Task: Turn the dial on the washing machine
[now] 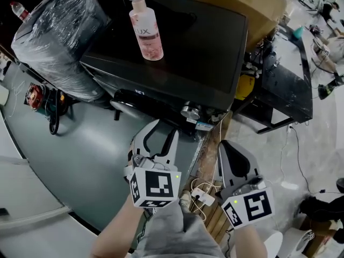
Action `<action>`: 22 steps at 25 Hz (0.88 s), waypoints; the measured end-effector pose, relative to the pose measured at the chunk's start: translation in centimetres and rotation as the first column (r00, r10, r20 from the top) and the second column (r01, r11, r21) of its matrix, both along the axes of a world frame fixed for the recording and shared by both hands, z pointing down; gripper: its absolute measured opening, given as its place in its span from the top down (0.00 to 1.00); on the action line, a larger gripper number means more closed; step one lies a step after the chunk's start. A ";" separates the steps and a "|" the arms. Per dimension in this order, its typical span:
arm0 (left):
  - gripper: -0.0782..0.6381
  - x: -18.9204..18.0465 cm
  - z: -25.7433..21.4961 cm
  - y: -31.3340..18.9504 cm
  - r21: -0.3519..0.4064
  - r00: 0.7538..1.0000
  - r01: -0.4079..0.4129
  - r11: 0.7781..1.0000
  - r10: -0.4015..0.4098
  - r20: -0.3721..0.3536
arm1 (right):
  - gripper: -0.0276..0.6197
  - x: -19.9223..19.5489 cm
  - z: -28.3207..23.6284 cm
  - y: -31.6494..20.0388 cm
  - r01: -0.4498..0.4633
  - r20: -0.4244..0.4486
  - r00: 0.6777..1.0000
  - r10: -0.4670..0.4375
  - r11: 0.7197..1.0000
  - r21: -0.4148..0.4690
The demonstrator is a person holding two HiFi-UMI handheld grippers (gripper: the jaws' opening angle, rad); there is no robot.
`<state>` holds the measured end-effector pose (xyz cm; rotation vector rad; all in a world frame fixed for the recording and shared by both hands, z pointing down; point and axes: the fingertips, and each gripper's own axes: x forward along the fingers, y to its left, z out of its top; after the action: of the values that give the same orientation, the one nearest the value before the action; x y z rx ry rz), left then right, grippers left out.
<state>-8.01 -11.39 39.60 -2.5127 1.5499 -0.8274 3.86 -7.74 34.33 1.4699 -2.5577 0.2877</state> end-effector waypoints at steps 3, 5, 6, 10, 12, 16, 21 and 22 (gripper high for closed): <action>0.65 -1.3 -1.8 1.6 0.003 0.999 0.032 0.999 -0.032 -0.038 | 0.91 -0.6 -1.6 0.8 0.029 -0.005 1.000 -0.029 0.999 0.019; 0.66 -2.3 -2.8 2.6 0.000 0.996 0.056 0.998 -0.056 -0.067 | 0.91 -1.2 -2.6 1.4 0.048 -0.005 0.999 -0.048 0.998 0.028; 0.67 -2.9 -3.2 3.2 -0.004 0.995 0.068 0.998 -0.068 -0.079 | 0.91 -1.5 -3.0 1.6 0.059 -0.006 0.998 -0.058 0.998 0.030; 0.73 -4.5 -5.8 5.2 0.020 0.992 0.086 0.996 -0.084 -0.095 | 0.92 -3.0 -5.1 3.1 0.117 -0.027 0.993 -0.115 0.992 0.046; 0.77 -5.3 -6.7 6.4 0.031 0.990 0.106 0.994 -0.103 -0.096 | 0.92 -3.8 -6.6 3.9 0.148 -0.022 0.989 -0.147 0.987 0.059; 0.78 -6.3 -9.6 8.2 0.064 0.990 0.116 0.991 -0.111 -0.082 | 0.92 -4.9 -9.5 5.4 0.198 -0.026 0.980 -0.196 0.975 0.099; 0.81 -7.4 -13.6 10.6 0.113 0.988 0.132 0.985 -0.121 -0.100 | 0.91 -5.9 -13.4 7.1 0.251 -0.030 0.968 -0.249 0.958 0.140; 0.82 -7.6 -14.4 11.1 0.124 0.987 0.135 0.983 -0.123 -0.100 | 0.91 -6.1 -14.1 7.5 0.260 -0.029 0.965 -0.259 0.955 0.145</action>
<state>-15.64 -0.31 25.22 -2.4109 1.7503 -0.6098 -2.20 -0.27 20.22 1.1524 -2.7756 0.0537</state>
